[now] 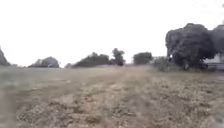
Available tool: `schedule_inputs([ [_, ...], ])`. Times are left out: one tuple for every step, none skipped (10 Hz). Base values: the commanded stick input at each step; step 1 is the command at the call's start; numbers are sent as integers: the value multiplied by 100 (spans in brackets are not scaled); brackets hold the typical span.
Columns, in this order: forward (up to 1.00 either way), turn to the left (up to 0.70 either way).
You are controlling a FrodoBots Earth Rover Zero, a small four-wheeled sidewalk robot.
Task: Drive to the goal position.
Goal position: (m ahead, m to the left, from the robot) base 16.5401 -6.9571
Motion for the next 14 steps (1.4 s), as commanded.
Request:
schedule_inputs([
  [67, -27],
  [67, -29],
  [67, -31],
  [67, -33],
  [67, -30],
  [67, -28],
  [67, -26],
  [67, -24],
  [67, -22],
  [67, -19],
  [67, -16],
  [67, -12],
  [67, -9],
  [67, -11],
])
